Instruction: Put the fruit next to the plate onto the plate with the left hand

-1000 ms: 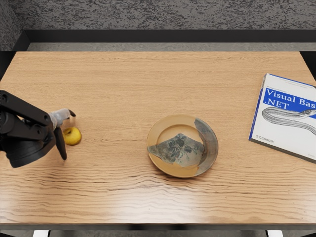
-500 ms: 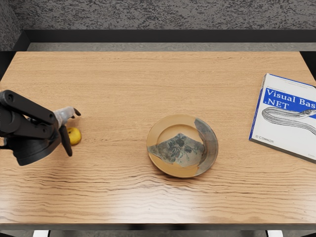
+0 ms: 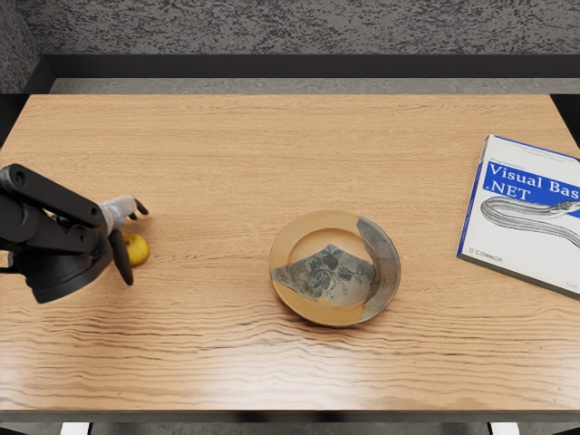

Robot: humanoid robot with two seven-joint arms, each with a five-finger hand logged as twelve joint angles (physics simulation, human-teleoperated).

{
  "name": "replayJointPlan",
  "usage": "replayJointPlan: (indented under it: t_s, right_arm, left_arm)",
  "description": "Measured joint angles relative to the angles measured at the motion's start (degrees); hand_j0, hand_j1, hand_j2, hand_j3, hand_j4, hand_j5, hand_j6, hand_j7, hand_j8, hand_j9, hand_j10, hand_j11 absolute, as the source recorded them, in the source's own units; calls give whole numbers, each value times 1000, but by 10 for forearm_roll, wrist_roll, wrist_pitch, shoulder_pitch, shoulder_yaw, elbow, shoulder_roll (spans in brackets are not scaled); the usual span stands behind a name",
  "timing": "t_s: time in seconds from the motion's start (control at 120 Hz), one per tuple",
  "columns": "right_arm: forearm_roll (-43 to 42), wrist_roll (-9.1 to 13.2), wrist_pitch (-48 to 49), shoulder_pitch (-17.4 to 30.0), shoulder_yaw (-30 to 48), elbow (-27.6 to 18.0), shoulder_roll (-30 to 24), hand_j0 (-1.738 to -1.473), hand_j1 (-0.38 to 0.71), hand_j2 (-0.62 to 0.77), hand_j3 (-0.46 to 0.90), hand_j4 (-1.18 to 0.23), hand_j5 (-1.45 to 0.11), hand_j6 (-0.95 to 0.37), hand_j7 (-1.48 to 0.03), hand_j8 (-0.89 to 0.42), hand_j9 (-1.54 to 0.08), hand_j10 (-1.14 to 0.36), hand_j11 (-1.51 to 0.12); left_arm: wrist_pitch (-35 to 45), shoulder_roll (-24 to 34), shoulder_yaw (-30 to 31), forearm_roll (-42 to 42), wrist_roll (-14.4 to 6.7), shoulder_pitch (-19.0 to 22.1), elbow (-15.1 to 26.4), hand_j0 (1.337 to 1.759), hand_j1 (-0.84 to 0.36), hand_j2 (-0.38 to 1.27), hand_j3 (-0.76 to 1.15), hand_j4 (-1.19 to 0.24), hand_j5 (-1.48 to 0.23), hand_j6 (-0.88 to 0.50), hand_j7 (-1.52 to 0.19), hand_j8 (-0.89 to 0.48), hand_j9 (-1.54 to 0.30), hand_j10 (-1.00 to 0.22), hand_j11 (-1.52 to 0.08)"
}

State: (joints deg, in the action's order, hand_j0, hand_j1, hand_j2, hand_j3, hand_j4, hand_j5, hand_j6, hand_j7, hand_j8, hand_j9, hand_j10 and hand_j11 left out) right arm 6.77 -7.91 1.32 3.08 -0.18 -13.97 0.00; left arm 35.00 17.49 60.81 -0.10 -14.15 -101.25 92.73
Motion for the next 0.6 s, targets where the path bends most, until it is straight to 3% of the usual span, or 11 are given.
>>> replayJointPlan:
  t_s: [0.475, 0.6]
  right_arm:
    - [0, 0, 0, 0, 0, 0, 0, -1658, -337, -2, 0, -10, -13, -10, -13, -10, -13, -10, -13]
    - [0, 0, 0, 0, 0, 0, 0, -1658, -337, -2, 0, -10, -13, -10, -13, -10, -13, -10, -13]
  left_arm:
    - [0, 0, 2, -12, 0, -1, 0, 1658, -36, 65, 0, -322, -418, -321, -417, -322, -418, -322, -418]
    - [0, 0, 1, -17, 0, -2, 1, 1658, -180, 88, 0, -441, -573, -441, -572, -441, -573, -441, -573]
